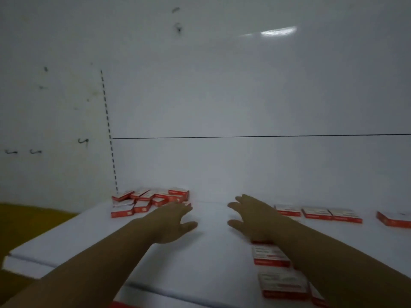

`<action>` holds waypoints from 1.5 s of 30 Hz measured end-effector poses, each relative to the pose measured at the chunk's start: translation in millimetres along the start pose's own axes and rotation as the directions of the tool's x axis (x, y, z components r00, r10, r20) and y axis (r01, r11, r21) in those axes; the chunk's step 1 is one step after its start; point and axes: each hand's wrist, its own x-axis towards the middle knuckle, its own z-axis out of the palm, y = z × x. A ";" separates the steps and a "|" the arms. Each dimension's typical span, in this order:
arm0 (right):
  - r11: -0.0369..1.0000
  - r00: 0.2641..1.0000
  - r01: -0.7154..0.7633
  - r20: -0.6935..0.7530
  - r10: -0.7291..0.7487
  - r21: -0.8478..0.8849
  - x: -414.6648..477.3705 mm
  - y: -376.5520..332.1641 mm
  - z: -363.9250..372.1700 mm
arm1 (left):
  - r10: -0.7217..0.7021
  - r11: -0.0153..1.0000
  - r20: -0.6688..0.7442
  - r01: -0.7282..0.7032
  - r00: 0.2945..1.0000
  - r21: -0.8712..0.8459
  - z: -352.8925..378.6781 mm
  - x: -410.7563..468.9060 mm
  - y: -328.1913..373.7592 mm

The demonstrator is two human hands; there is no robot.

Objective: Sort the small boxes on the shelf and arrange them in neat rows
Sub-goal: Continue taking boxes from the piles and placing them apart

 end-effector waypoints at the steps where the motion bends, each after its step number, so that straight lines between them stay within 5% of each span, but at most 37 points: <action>1: 1.000 1.000 0.019 -0.013 -0.018 0.007 4.2 -18.9 3.4 | -0.013 1.000 0.009 0.013 1.000 -0.015 0.6 -10.2 -16.0; 10: 0.997 0.997 0.068 0.040 -0.069 0.038 64.1 -103.4 39.7 | -0.085 0.981 0.070 0.096 0.994 -0.167 19.7 -29.3 -117.3; 22: 0.969 0.984 0.170 -0.083 -0.157 0.178 189.3 -173.5 83.7 | -0.270 0.956 -0.117 0.252 0.956 -0.151 21.8 6.1 -229.8; 27: 0.965 0.984 0.023 -0.176 0.024 0.260 214.6 -188.8 89.2 | -0.194 0.977 -0.240 0.165 0.951 -0.132 30.5 32.9 -256.5; 34: 0.929 0.951 -0.249 -0.112 0.288 0.272 237.8 -216.0 92.1 | -0.014 0.994 -0.345 -0.024 0.939 -0.108 55.8 62.5 -281.8; 45: 0.764 0.870 -0.391 -0.065 0.489 0.514 242.7 -224.1 98.1 | 0.007 0.962 -0.312 -0.091 0.950 -0.258 66.3 68.7 -290.8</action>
